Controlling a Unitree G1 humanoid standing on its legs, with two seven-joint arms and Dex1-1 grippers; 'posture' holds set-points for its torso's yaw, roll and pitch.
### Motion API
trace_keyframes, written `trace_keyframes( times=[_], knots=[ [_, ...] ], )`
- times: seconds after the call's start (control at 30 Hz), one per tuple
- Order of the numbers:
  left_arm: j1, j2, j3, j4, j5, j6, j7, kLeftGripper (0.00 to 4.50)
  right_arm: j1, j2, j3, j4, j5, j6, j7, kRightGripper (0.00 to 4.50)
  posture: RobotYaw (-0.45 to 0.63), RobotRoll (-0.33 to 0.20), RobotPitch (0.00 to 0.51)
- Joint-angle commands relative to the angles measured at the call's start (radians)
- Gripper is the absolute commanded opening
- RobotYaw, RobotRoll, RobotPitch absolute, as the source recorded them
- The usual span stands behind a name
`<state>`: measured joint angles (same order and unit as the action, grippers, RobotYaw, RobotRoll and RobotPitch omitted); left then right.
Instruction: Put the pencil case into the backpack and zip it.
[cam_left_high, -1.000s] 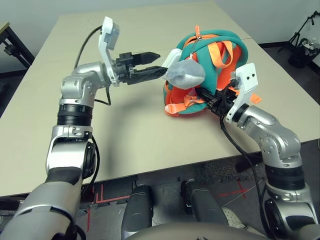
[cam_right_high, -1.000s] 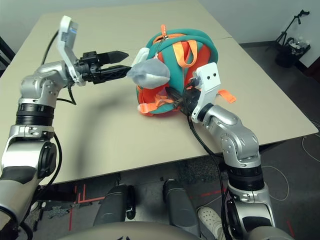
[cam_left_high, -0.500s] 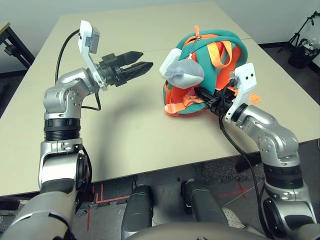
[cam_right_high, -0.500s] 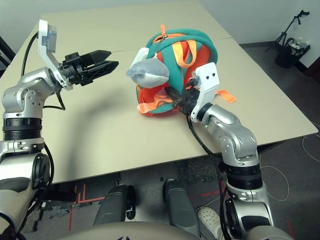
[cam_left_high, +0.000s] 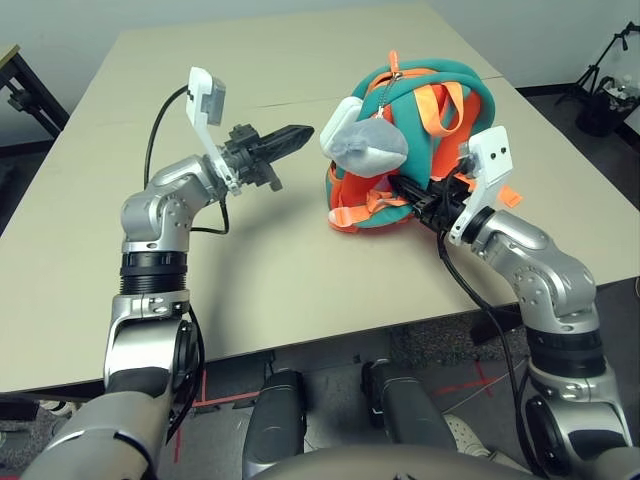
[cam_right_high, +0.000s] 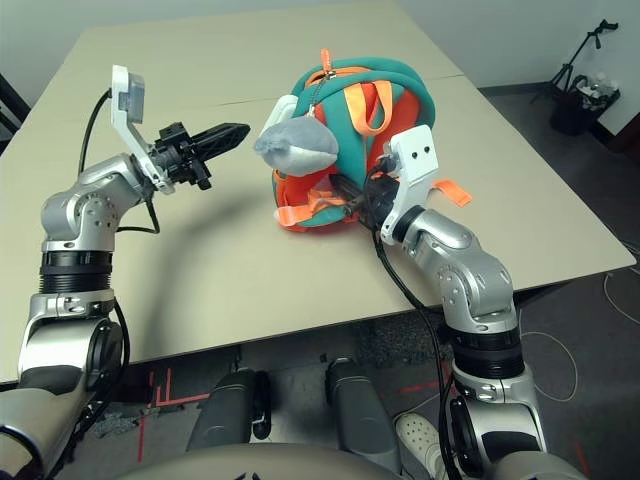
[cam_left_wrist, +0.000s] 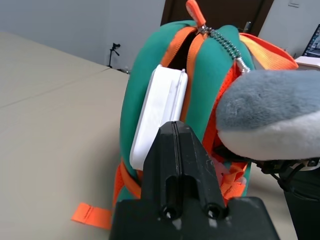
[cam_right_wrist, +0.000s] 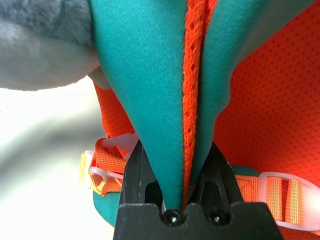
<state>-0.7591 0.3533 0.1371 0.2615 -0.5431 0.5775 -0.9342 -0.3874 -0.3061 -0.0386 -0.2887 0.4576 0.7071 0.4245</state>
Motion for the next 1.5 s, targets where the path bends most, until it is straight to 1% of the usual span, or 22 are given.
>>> trace_keyframes(
  times=[0.03, 0.4, 0.57, 0.77, 0.93, 1.07, 1.17, 1.3, 1.37, 1.4, 1.5],
  knots=[
    [-0.030, -0.010, -0.023, 0.060, 0.029, -0.050, -0.004, 0.00, -0.012, 0.007, 0.019, -0.003, 0.007, 0.000, 0.012, 0.57, -0.13, 0.000, 0.107],
    [-0.100, -0.057, -0.048, 0.231, 0.065, -0.145, -0.017, 0.00, -0.009, 0.010, 0.009, -0.010, 0.006, -0.001, 0.005, 0.56, -0.14, 0.000, 0.104],
    [-0.143, -0.108, -0.066, 0.324, 0.091, -0.181, -0.015, 0.00, -0.010, 0.010, 0.009, -0.010, 0.005, -0.002, 0.006, 0.56, -0.14, 0.000, 0.104],
    [-0.189, -0.191, -0.097, 0.428, 0.132, -0.243, -0.025, 0.00, -0.012, 0.010, 0.006, -0.011, 0.001, -0.005, 0.006, 0.56, -0.15, 0.000, 0.099],
    [-0.210, -0.217, -0.101, 0.472, 0.151, -0.279, -0.032, 0.00, -0.010, 0.009, 0.003, -0.015, -0.001, -0.003, 0.005, 0.56, -0.17, 0.000, 0.097],
    [-0.216, -0.202, -0.081, 0.455, 0.139, -0.293, -0.031, 0.00, -0.008, 0.007, 0.001, -0.021, -0.001, -0.002, 0.002, 0.56, -0.17, 0.000, 0.099],
    [-0.215, -0.158, -0.031, 0.379, 0.095, -0.264, -0.021, 0.00, -0.006, 0.005, 0.000, -0.025, 0.000, 0.001, 0.002, 0.56, -0.16, 0.000, 0.103],
    [-0.208, -0.104, 0.039, 0.247, 0.021, -0.188, -0.002, 0.00, -0.007, 0.004, 0.004, -0.020, 0.001, 0.001, 0.005, 0.56, -0.15, 0.000, 0.106],
    [-0.192, -0.065, 0.048, 0.171, -0.010, -0.128, -0.017, 0.38, -0.009, 0.006, 0.007, -0.015, -0.001, -0.001, 0.007, 0.56, -0.15, 0.000, 0.106],
    [-0.186, -0.051, 0.053, 0.134, -0.012, -0.121, -0.005, 0.64, -0.010, 0.007, 0.009, -0.013, -0.001, -0.002, 0.008, 0.56, -0.15, 0.000, 0.106],
    [-0.184, -0.027, 0.089, 0.057, -0.056, -0.075, 0.026, 1.73, -0.009, 0.008, 0.014, -0.006, -0.004, -0.007, 0.014, 0.56, -0.14, 0.000, 0.104]
  ],
)
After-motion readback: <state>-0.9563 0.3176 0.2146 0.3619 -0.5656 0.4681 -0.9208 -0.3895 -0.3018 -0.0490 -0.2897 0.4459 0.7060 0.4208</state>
